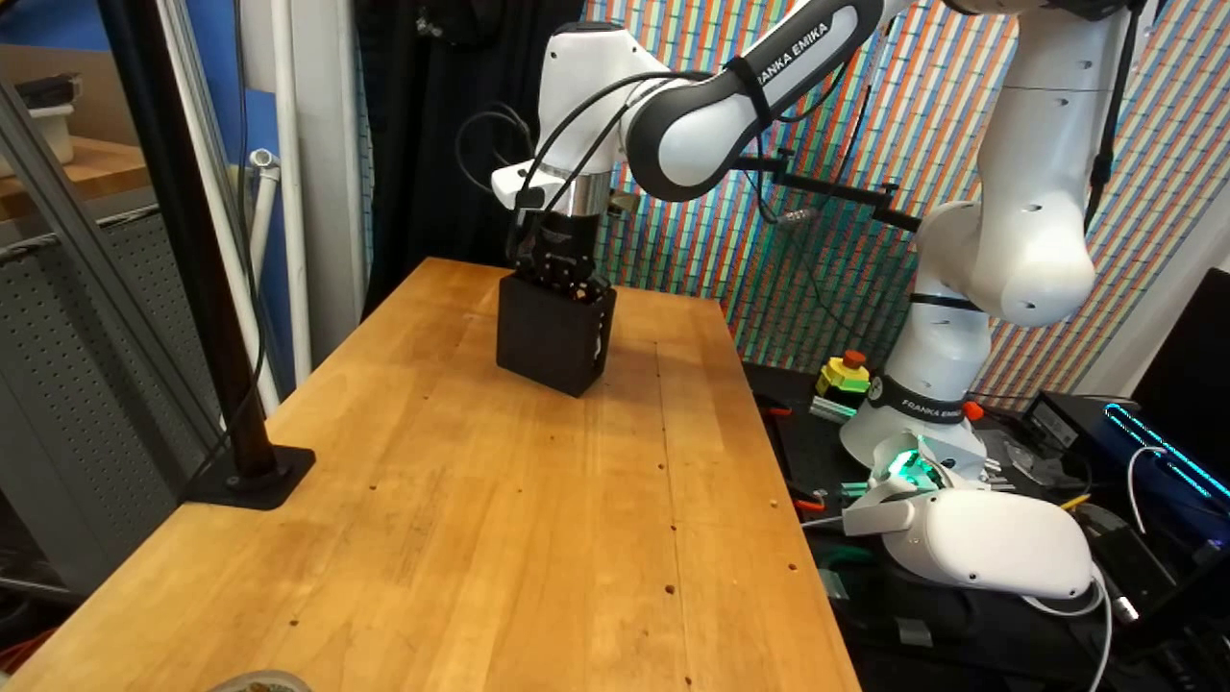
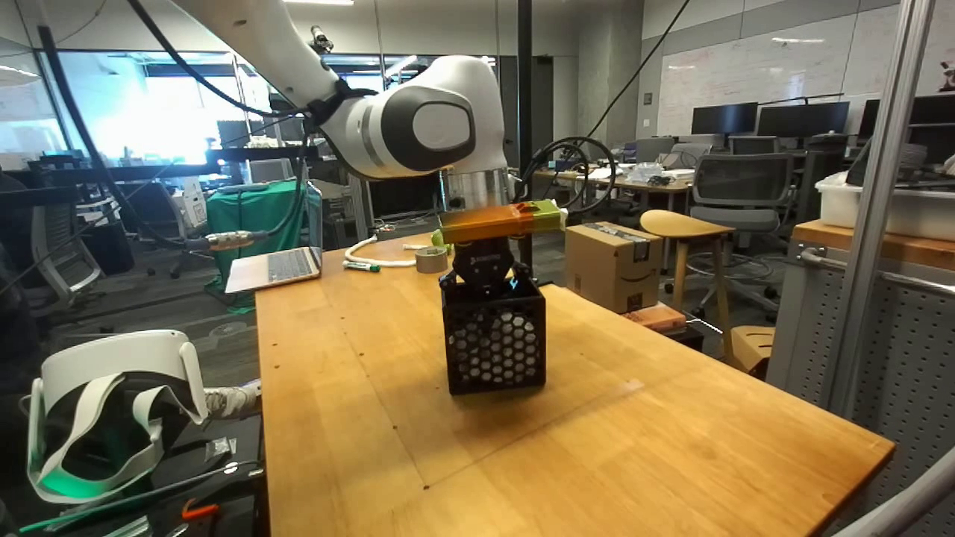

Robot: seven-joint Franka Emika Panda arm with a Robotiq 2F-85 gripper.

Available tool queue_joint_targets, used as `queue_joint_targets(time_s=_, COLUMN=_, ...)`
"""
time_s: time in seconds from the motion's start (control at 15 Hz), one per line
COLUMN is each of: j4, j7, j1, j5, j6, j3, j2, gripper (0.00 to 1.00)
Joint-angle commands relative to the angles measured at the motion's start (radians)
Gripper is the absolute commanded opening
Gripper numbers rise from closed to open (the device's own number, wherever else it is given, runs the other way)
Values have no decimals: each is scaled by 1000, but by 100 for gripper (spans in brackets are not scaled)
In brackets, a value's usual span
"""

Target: Place the towel inside the black basket

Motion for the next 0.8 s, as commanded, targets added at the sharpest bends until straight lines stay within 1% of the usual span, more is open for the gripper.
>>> queue_joint_targets(time_s=0.0, j4=58, j7=-174, j1=-26, j5=158, j6=-8, j3=25, j2=90, gripper=12)
queue_joint_targets(time_s=0.13, j4=77, j7=-208, j1=-25, j5=167, j6=-34, j3=20, j2=105, gripper=12)
queue_joint_targets(time_s=0.2, j4=84, j7=-219, j1=-24, j5=160, j6=-52, j3=18, j2=111, gripper=11)
queue_joint_targets(time_s=0.27, j4=90, j7=-224, j1=-21, j5=142, j6=-65, j3=16, j2=116, gripper=12)
queue_joint_targets(time_s=0.53, j4=110, j7=-208, j1=-10, j5=86, j6=-93, j3=11, j2=128, gripper=12)
queue_joint_targets(time_s=0.73, j4=108, j7=-167, j1=2, j5=29, j6=-90, j3=9, j2=114, gripper=12)
